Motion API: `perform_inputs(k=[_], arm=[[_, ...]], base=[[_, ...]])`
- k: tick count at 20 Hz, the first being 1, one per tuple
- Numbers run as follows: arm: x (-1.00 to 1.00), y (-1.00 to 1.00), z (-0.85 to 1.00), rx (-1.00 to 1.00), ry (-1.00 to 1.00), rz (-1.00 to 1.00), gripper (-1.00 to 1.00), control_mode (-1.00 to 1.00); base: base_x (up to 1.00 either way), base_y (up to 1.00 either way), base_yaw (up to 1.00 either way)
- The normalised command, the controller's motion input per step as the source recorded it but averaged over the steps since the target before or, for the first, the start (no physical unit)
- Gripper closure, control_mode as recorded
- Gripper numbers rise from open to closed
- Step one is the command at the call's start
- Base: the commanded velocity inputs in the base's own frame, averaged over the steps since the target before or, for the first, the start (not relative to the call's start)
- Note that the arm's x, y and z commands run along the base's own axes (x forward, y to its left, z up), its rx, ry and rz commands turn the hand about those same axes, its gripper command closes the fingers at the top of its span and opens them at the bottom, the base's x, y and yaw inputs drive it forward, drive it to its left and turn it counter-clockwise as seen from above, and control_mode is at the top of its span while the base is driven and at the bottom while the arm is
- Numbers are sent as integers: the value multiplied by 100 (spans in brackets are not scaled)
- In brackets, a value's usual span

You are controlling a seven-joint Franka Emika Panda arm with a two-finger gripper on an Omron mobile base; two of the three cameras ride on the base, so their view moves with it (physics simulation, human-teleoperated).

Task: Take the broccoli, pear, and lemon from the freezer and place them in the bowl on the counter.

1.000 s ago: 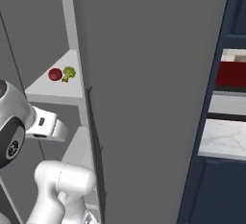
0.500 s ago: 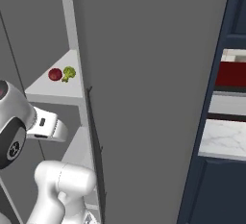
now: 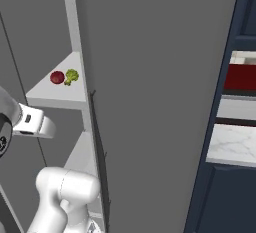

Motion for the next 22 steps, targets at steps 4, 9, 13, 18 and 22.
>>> perform_inputs(k=[4,9,13,18,22], arm=[[17,0,8,0,-2,0,-100,-100],[43,3,12,0,0,0,-100,-100],[46,5,0,0,0,0,-100,-100],[48,15,0,0,0,0,-100,-100],[54,20,7,0,-3,-1,-100,-100]], base=[[0,0,0],[0,0,0],[0,0,0],[0,0,0],[0,0,0]])
